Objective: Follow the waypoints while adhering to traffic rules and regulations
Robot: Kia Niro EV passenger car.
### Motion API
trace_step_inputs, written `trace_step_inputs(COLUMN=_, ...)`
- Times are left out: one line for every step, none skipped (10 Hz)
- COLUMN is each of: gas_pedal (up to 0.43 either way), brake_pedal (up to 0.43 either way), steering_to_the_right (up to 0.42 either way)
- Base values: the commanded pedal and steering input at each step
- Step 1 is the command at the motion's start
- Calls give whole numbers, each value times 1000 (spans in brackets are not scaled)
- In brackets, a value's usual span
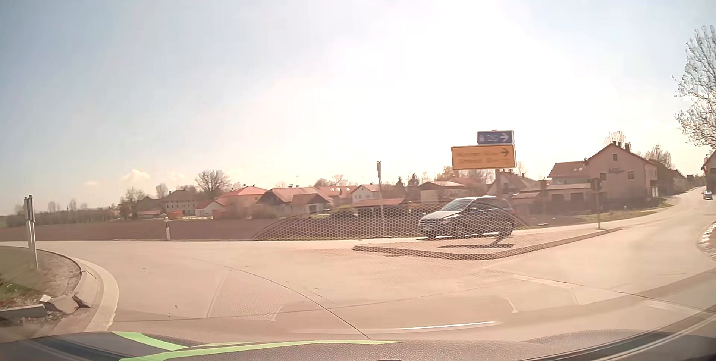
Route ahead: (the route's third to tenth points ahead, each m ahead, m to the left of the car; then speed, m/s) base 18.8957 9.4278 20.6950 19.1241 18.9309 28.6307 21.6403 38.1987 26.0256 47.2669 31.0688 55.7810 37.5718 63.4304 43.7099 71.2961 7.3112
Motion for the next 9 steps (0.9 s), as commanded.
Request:
trace_step_inputs(gas_pedal=110, brake_pedal=0, steering_to_the_right=-273)
trace_step_inputs(gas_pedal=110, brake_pedal=0, steering_to_the_right=-272)
trace_step_inputs(gas_pedal=110, brake_pedal=0, steering_to_the_right=-271)
trace_step_inputs(gas_pedal=110, brake_pedal=0, steering_to_the_right=-271)
trace_step_inputs(gas_pedal=110, brake_pedal=0, steering_to_the_right=-270)
trace_step_inputs(gas_pedal=110, brake_pedal=0, steering_to_the_right=-269)
trace_step_inputs(gas_pedal=110, brake_pedal=0, steering_to_the_right=-269)
trace_step_inputs(gas_pedal=110, brake_pedal=0, steering_to_the_right=-268)
trace_step_inputs(gas_pedal=110, brake_pedal=0, steering_to_the_right=-268)
